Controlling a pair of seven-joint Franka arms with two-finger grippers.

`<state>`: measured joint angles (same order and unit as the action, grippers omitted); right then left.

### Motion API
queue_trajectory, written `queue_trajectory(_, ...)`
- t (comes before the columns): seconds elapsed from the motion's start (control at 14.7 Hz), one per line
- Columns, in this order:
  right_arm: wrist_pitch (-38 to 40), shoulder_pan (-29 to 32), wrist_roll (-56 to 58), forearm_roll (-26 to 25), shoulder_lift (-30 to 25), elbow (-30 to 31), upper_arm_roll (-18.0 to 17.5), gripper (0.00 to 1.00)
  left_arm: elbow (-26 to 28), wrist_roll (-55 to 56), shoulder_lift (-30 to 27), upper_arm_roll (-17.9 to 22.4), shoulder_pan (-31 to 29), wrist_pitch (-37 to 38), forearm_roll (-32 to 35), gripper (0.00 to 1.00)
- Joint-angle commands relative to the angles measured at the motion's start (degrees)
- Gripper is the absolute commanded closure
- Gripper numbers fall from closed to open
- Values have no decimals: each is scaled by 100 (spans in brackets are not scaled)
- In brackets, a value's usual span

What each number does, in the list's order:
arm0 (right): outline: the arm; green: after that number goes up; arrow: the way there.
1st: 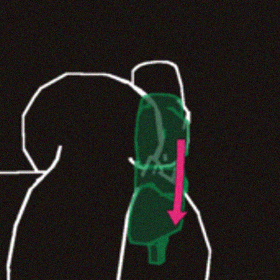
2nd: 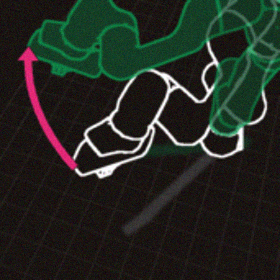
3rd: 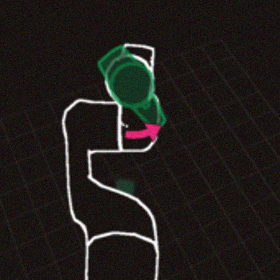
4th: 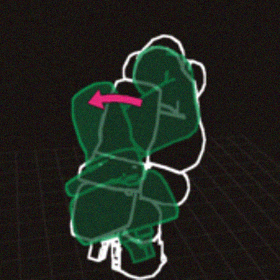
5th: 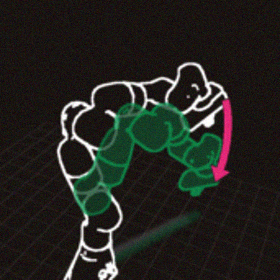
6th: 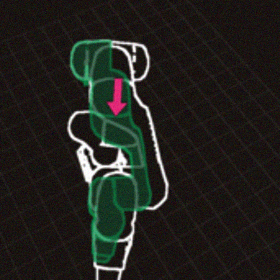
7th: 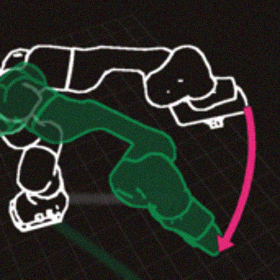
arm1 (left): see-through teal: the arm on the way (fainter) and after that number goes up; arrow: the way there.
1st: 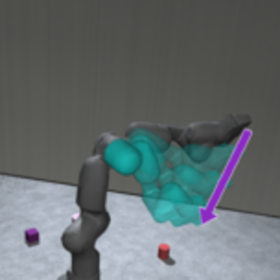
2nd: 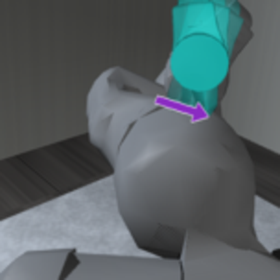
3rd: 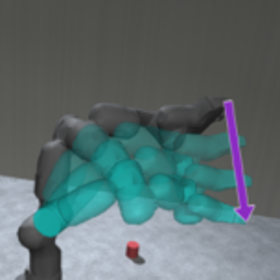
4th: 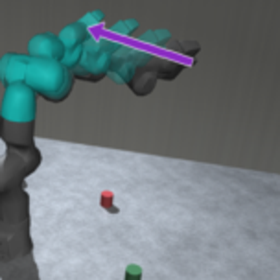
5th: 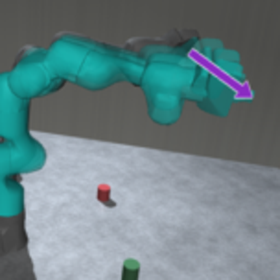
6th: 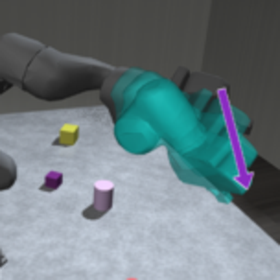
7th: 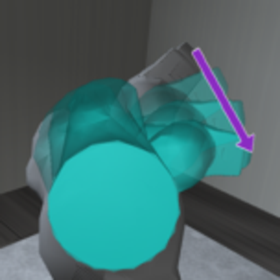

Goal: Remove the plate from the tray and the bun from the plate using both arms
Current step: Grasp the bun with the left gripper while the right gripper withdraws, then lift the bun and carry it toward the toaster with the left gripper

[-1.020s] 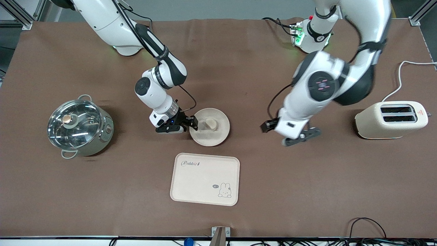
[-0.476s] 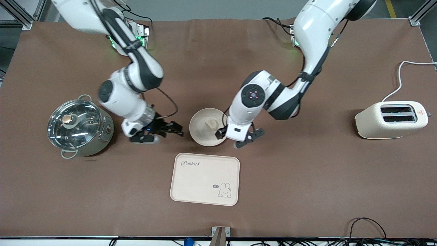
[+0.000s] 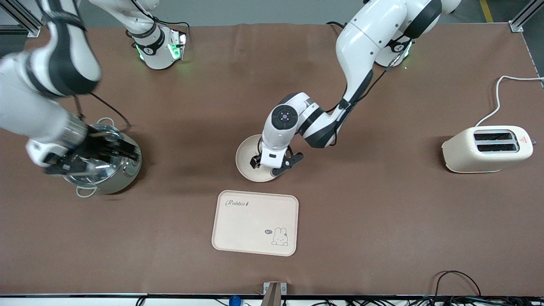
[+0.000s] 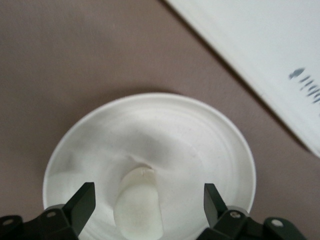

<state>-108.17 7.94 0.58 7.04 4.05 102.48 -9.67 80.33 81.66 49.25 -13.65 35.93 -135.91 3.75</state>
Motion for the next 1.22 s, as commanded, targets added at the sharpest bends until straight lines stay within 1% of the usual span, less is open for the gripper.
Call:
queue_trajectory(0.0, 794, -135, 362, -422, -597, -174, 465, 0, -176, 244, 164, 90, 220, 3, 109, 12)
queue_trajectory(0.07, 1093, -92, 503, -562, -659, -402, 553, 0, -176, 384, 234, 90, 273, 3, 117, 14)
queue_trajectory(0.2, 1647, 32, 653, -957, -677, -1016, 563, 0, -158, 421, 252, 90, 300, 3, 126, 25)
queue_trajectory(0.27, 1798, 32, 636, -1115, -677, -1176, 572, 0, -149, 421, 261, 99, 300, 3, 135, 30)
queue_trajectory(0.34, 1808, 32, 619, -1178, -677, -1203, 589, 0, -149, 430, 261, 90, 300, 3, 187, 38)
queue_trajectory(0.54, 1826, 32, 574, -1161, -642, -1327, 677, 0, -149, 439, 226, 90, 283, 38, 223, 62)
queue_trajectory(0.61, 1817, 41, 574, -1144, -634, -1327, 668, 0, -149, 439, 200, 90, 283, 38, 232, 68)
queue_trajectory(0.68, 1817, 41, 574, -1126, -634, -1318, 668, 0, -158, 439, 156, 99, 265, 64, 232, 71)
queue_trajectory(0.88, 1808, 58, 574, -1091, -607, -1327, 677, 0, -176, 412, -125, 108, 99, 397, 232, 71)
queue_trajectory(1.02, 1773, 67, 566, -1064, -572, -1335, 677, 0, -176, 386, -441, 108, -225, 730, 363, 70)
queue_trajectory(1.16, 1764, 93, 566, -863, -563, -1336, 686, 0, -88, 368, -783, 99, -769, 1204, 635, 70)
